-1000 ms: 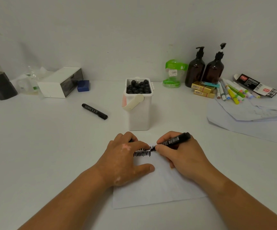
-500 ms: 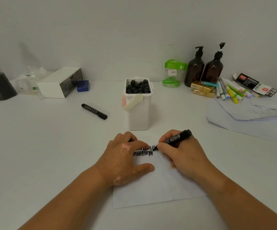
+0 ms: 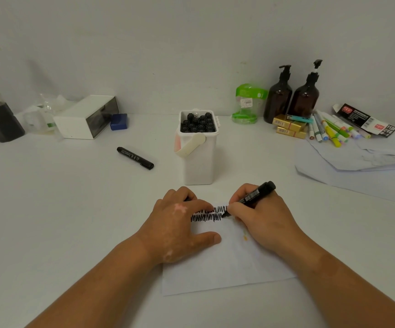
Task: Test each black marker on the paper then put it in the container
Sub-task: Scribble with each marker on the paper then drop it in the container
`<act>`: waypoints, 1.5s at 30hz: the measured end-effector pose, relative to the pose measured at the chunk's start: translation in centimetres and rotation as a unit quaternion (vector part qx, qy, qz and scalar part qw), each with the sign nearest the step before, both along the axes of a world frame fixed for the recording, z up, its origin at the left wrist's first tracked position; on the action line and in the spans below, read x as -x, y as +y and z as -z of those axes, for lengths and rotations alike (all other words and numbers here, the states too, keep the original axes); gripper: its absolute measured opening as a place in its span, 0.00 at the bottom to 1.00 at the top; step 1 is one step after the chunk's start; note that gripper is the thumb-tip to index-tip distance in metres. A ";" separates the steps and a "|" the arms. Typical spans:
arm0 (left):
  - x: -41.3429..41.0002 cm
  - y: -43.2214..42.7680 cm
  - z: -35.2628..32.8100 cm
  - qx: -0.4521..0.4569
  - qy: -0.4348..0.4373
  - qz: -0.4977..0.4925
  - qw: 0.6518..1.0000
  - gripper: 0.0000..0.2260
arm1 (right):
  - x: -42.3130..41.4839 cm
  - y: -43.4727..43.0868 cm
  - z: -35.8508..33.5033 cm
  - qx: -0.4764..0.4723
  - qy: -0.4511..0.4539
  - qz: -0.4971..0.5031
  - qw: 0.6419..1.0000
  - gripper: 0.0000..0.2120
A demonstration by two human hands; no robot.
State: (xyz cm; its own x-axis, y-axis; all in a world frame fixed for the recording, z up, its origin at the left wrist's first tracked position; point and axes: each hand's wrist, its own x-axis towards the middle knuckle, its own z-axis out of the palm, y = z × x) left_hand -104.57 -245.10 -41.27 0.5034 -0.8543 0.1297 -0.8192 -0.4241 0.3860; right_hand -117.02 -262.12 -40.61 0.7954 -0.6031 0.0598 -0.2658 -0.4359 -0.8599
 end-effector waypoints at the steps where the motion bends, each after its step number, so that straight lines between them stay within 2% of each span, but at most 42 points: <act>1: 0.0 0.0 0.0 -0.003 0.000 0.000 1.000 0.29 | 0.0 0.0 0.0 -0.002 0.002 -0.004 1.000 0.06; 5: 0.2 0.2 -0.5 0.015 -0.004 0.001 1.000 0.30 | 0.1 -0.1 0.0 -0.008 -0.026 0.007 1.000 0.02; 8: 0.0 0.5 -1.1 0.117 0.024 -0.027 0.992 0.25 | 0.2 -0.5 -0.3 -0.077 -0.090 0.042 0.992 0.03; 10: -0.3 0.6 -1.4 0.189 0.111 -0.053 0.974 0.19 | 0.3 -0.8 -0.8 -0.164 -0.148 0.051 0.974 0.04; 11: -0.5 0.6 -1.4 0.216 0.164 -0.065 0.960 0.19 | 0.5 -0.9 -1.0 -0.193 -0.170 0.049 0.965 0.07; 14: -0.8 0.6 -1.5 0.268 0.255 -0.084 0.926 0.22 | 0.9 -1.1 -1.4 -0.194 -0.180 0.035 0.964 0.10; 18: -0.8 0.6 -1.5 0.268 0.277 -0.084 0.919 0.20 | 1.1 -1.1 -1.7 -0.170 -0.177 0.017 0.969 0.06; 21: -0.6 0.3 -1.5 0.301 0.328 -0.100 0.890 0.24 | 1.3 -0.8 -2.2 -0.192 -0.196 -0.013 0.962 0.02; 24: -0.8 0.3 -1.6 0.319 0.366 -0.117 0.867 0.21 | 1.4 -0.7 -2.5 -0.256 -0.219 -0.026 0.941 0.10; 26: -0.9 0.4 -1.6 0.314 0.357 -0.120 0.871 0.16 | 1.4 -0.8 -2.7 -0.277 -0.232 -0.019 0.932 0.07; 29: -1.0 0.5 -1.5 0.318 0.334 -0.101 0.882 0.10 | 1.5 -1.1 -2.7 -0.261 -0.245 -0.003 0.934 0.06; 32: -0.8 0.3 -1.5 0.334 0.352 -0.071 0.872 0.10 | 1.7 -1.2 -2.8 -0.260 -0.251 -0.012 0.932 0.04; 37: -0.8 0.0 -1.5 0.347 0.438 -0.054 0.828 0.11 | 1.8 -0.9 -2.8 -0.265 -0.250 -0.057 0.930 0.06; 40: -0.6 0.0 -1.5 0.343 0.449 -0.042 0.824 0.11 | 1.8 -0.4 -2.8 -0.256 -0.240 -0.082 0.933 0.11; 45: -0.2 -0.1 -1.5 0.338 0.456 -0.013 0.823 0.13 | 1.7 0.2 -2.6 -0.240 -0.218 -0.098 0.941 0.11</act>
